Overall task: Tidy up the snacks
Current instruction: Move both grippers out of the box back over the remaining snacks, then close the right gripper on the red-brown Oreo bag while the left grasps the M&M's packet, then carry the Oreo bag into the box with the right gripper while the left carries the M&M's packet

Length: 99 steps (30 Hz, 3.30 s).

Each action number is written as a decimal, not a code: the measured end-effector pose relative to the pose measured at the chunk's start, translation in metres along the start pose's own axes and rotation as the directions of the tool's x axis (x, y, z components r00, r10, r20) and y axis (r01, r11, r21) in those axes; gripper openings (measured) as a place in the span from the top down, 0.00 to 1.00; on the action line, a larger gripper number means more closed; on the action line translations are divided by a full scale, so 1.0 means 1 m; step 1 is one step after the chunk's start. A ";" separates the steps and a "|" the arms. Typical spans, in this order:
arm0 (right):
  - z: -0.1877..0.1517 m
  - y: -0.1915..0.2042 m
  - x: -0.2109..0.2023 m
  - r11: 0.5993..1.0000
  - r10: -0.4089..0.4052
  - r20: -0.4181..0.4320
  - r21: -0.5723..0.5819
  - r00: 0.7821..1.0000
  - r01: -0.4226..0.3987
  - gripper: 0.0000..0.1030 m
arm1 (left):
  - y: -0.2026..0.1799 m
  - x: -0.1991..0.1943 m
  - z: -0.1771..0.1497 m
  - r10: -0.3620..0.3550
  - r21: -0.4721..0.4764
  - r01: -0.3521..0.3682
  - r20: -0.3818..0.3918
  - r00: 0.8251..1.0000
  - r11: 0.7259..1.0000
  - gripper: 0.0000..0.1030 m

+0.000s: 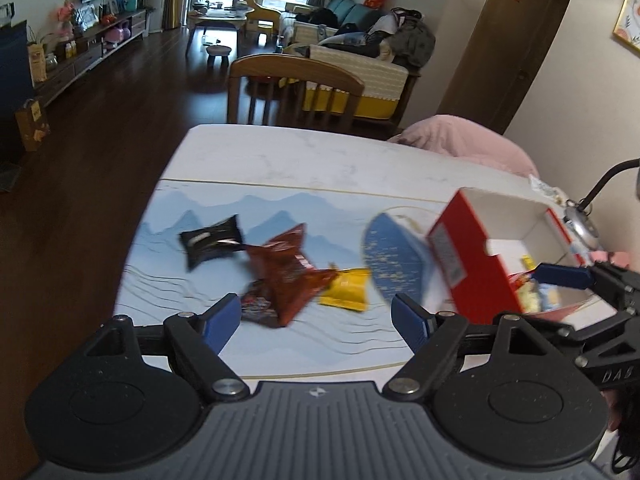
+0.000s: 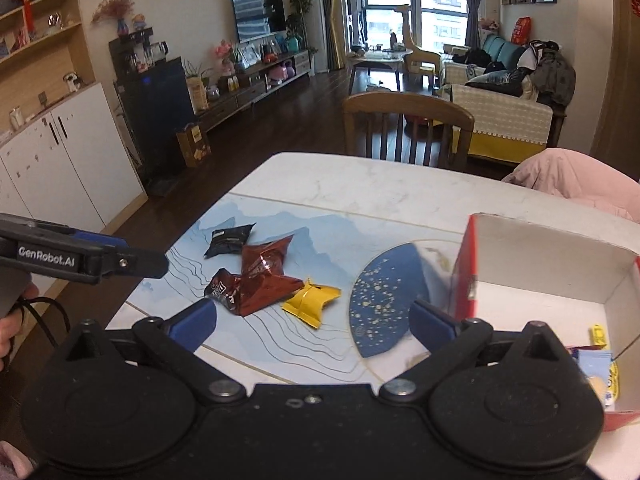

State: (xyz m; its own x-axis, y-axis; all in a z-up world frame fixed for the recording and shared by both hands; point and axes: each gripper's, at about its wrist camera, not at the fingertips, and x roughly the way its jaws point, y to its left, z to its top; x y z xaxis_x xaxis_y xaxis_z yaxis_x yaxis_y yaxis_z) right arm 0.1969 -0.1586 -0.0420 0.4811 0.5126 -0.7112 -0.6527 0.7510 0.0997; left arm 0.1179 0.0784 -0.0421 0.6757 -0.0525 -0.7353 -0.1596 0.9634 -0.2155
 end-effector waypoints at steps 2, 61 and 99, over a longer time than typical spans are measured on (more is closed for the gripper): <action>0.003 0.004 0.008 1.000 0.001 -0.016 -0.004 1.000 -0.001 0.00 | 0.009 0.005 -0.002 0.012 0.009 -0.012 -0.001 1.000 1.000 0.20; 0.052 0.041 0.236 0.992 0.114 -0.367 -0.002 0.923 -0.123 0.55 | 0.075 0.160 -0.002 -0.032 -0.240 -0.025 -0.229 0.973 0.970 0.63; 0.036 -0.045 0.032 0.978 0.035 -0.100 0.208 0.994 -0.013 0.61 | 0.021 0.036 0.006 -0.143 -0.231 0.120 -0.088 0.986 0.966 0.65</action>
State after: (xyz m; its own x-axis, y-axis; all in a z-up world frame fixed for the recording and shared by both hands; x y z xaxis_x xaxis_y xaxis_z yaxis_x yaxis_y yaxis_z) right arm 0.2630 -0.1614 -0.0441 0.3974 0.4941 -0.7733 -0.5229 0.8144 0.2516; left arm 0.1431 0.0980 -0.0688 0.6258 -0.2126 -0.7504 -0.2393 0.8634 -0.4442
